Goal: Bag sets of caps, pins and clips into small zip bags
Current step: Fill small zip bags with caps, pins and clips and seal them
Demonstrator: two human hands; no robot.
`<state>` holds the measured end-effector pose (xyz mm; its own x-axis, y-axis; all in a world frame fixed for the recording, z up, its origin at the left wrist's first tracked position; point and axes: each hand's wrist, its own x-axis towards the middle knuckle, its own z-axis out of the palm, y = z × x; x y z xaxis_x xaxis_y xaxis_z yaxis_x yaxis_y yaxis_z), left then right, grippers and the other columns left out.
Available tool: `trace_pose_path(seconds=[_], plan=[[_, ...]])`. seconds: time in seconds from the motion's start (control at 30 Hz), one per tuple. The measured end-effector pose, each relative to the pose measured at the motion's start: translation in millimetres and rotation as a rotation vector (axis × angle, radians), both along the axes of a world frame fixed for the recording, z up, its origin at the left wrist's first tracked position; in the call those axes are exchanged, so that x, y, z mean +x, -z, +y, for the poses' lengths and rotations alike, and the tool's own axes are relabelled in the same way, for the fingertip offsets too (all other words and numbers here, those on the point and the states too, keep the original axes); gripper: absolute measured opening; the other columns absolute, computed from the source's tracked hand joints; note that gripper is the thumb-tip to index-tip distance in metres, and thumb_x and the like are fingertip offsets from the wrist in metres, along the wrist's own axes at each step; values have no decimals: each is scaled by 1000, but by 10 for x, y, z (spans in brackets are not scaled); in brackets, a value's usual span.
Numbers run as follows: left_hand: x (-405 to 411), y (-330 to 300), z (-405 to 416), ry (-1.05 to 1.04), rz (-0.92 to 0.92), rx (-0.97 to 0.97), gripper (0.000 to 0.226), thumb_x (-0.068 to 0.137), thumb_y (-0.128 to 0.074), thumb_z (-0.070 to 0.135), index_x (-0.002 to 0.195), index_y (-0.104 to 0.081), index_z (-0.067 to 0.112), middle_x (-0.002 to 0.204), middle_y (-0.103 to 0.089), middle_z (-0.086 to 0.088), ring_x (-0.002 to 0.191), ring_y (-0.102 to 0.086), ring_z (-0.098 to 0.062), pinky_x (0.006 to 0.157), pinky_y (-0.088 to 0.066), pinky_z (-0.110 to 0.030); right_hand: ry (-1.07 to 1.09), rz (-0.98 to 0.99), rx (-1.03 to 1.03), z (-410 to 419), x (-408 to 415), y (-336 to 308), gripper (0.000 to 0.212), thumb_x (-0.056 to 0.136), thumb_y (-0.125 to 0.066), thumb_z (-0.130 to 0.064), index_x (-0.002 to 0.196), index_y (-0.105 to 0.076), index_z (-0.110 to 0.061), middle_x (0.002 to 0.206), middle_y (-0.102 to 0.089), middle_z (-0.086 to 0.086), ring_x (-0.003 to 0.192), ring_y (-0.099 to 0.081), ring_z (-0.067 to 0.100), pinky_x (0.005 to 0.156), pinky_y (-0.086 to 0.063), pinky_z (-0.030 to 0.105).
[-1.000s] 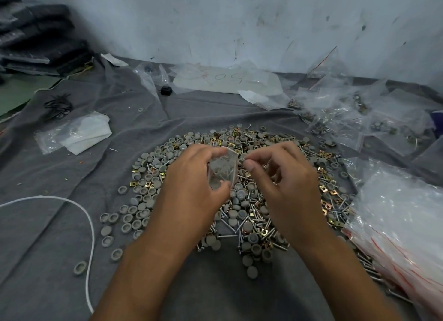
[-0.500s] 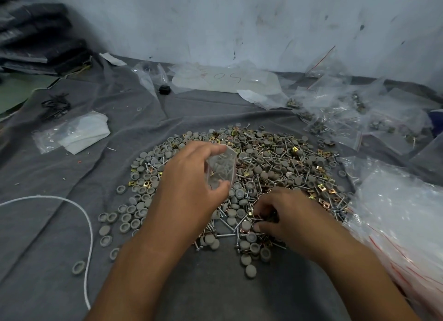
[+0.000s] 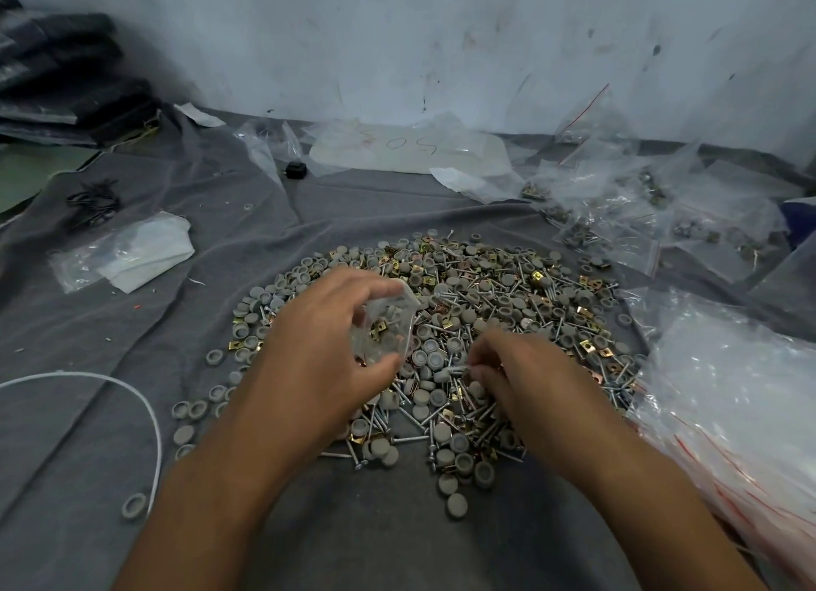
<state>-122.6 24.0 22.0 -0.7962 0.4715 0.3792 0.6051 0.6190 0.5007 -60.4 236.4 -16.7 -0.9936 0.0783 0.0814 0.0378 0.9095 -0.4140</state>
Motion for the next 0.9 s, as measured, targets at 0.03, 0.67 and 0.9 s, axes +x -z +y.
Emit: trace_pose_path(seconds=[0.03, 0.67, 0.9], plan=[[4, -5, -6, 0, 5, 10, 60, 73, -81, 28, 125, -54, 40, 108, -48, 34, 101, -50, 12, 85, -29, 5, 29, 47, -72, 0, -21, -7, 11, 104, -52, -32, 97, -51, -40, 91, -57, -19, 87, -57, -2, 66, -49, 22], [4, 0, 63, 19, 3, 62, 51, 73, -82, 22, 120, -65, 27, 108, -59, 20, 93, -53, 4, 81, -33, 0, -164, 751, -138, -524, -143, -137, 31, 90, -73, -11, 120, -68, -10, 98, -70, 1, 90, -66, 11, 80, -55, 22], [3, 30, 78, 1, -4, 26, 57, 71, -84, 22, 124, -64, 27, 112, -57, 20, 92, -50, 12, 84, -31, 2, -51, 781, -472, -434, -87, -270, 10, 94, -71, -15, 103, -70, -13, 97, -72, -10, 90, -69, -1, 75, -53, 13]])
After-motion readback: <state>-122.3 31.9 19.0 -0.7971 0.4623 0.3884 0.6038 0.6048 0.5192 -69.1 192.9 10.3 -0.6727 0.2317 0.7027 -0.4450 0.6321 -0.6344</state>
